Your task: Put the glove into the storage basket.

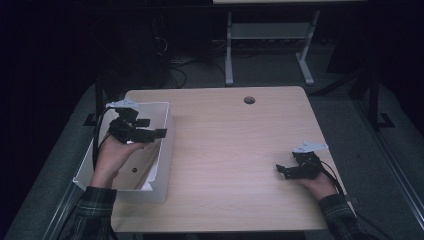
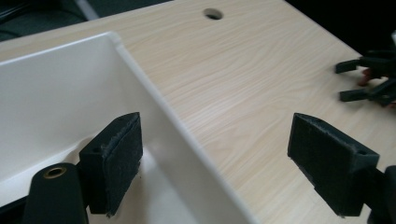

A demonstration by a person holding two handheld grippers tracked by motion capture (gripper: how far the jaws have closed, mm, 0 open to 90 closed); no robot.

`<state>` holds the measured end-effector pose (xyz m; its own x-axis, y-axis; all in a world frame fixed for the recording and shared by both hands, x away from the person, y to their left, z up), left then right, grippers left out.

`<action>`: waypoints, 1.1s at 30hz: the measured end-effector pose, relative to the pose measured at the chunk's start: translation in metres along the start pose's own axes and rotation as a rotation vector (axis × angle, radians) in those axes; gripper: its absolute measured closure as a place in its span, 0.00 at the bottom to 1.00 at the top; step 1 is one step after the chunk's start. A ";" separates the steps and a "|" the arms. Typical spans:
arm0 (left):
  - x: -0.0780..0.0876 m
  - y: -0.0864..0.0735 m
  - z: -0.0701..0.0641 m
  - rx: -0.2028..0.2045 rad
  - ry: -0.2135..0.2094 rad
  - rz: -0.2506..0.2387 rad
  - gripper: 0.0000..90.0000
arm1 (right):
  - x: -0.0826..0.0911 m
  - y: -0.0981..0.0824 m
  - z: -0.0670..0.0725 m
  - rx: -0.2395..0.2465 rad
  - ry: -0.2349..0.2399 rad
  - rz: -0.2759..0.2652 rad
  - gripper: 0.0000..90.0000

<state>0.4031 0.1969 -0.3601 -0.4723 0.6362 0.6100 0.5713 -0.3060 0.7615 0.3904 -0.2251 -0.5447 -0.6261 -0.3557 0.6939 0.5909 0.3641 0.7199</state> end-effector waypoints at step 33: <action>-0.124 -0.009 -0.111 -0.132 -0.122 0.068 0.19 | 0.000 0.000 0.000 0.000 0.000 -0.001 0.15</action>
<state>0.3818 0.0423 -0.4186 -0.3464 0.6897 0.6359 0.5025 -0.4360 0.7466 0.3905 -0.2252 -0.5447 -0.6265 -0.3560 0.6934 0.5904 0.3642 0.7203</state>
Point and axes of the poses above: each handheld gripper's, and its own axes: x roughly backward along the jaws, y roughly out of its top, z roughly to its left, the point moved 9 cm from there along -x, roughly forward along the jaws, and after that the axes turned 5 degrees about -y, right-handed, at the moved point
